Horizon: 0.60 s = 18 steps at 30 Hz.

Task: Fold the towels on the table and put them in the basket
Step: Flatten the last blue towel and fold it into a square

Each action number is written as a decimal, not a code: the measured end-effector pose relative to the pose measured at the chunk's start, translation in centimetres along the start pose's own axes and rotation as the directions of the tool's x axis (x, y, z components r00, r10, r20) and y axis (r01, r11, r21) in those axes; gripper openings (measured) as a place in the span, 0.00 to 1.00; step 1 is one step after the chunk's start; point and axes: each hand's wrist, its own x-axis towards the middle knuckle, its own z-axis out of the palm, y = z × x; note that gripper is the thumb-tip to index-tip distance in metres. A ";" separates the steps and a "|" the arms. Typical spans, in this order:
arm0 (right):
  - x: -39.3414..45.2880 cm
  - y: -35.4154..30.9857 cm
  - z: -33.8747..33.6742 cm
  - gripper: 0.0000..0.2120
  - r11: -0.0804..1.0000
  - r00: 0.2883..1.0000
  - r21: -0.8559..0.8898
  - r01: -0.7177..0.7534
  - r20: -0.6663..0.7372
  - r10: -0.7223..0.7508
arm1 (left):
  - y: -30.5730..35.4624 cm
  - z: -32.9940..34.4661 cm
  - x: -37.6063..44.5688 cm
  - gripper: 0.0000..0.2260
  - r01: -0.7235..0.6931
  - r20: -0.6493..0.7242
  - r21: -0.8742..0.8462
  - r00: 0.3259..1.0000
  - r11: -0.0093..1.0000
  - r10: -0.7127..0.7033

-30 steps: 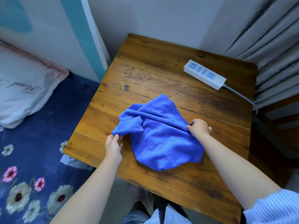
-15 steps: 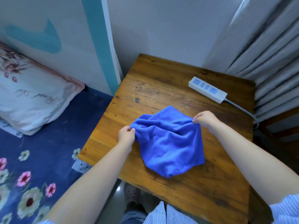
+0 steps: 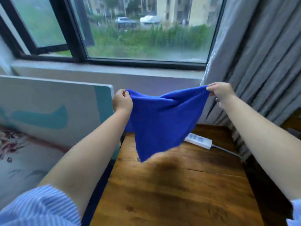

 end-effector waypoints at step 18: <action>-17.7 26.6 -1.0 0.13 0.360 0.826 -0.910 -0.206 0.036 0.563 | -22.9 -0.7 -11.1 0.13 -0.247 0.607 0.690 0.710 0.681 -0.358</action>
